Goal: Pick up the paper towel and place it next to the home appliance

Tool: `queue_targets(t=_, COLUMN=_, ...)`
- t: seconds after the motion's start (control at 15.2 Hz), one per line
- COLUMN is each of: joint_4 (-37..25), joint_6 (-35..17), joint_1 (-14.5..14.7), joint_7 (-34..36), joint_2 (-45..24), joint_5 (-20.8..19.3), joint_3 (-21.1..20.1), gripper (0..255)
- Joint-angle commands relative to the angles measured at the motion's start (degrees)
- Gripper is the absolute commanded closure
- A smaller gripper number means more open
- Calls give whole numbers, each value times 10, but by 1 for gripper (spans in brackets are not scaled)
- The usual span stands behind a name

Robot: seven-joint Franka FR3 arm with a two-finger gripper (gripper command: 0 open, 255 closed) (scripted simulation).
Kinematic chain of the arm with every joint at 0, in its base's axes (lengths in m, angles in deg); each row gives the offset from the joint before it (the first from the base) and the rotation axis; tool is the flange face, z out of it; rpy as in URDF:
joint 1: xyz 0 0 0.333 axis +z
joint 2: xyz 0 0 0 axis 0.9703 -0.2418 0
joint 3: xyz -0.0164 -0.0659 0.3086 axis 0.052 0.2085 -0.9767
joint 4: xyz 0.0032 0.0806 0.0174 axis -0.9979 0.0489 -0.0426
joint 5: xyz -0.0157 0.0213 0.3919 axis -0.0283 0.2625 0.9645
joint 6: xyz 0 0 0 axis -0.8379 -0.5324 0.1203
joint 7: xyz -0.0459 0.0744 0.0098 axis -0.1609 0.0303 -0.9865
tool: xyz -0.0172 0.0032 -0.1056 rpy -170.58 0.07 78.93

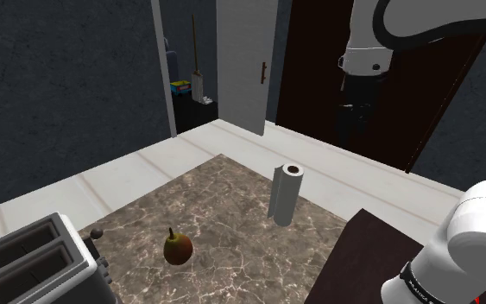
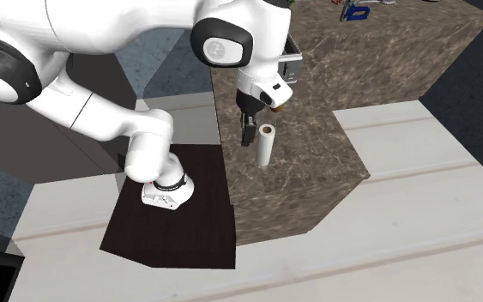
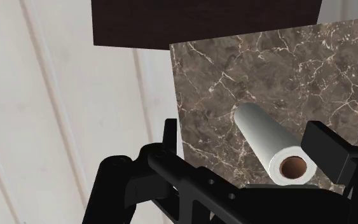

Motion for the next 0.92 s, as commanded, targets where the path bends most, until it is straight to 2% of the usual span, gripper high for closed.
queue_targets(t=0.0, joint_4=0, joint_6=0, joint_1=0, joint_7=0, joint_2=0, joint_5=0, joint_3=0, gripper=0)
queue_targets(t=0.73, joint_4=62, joint_6=-227, joint_1=46, joint_7=65, joint_2=-110, joint_5=89, joint_3=-63, gripper=0)
queue_targets(t=0.86, joint_4=69, joint_6=-246, joint_1=49, joint_7=68, joint_2=-119, joint_5=93, joint_3=-67, gripper=0)
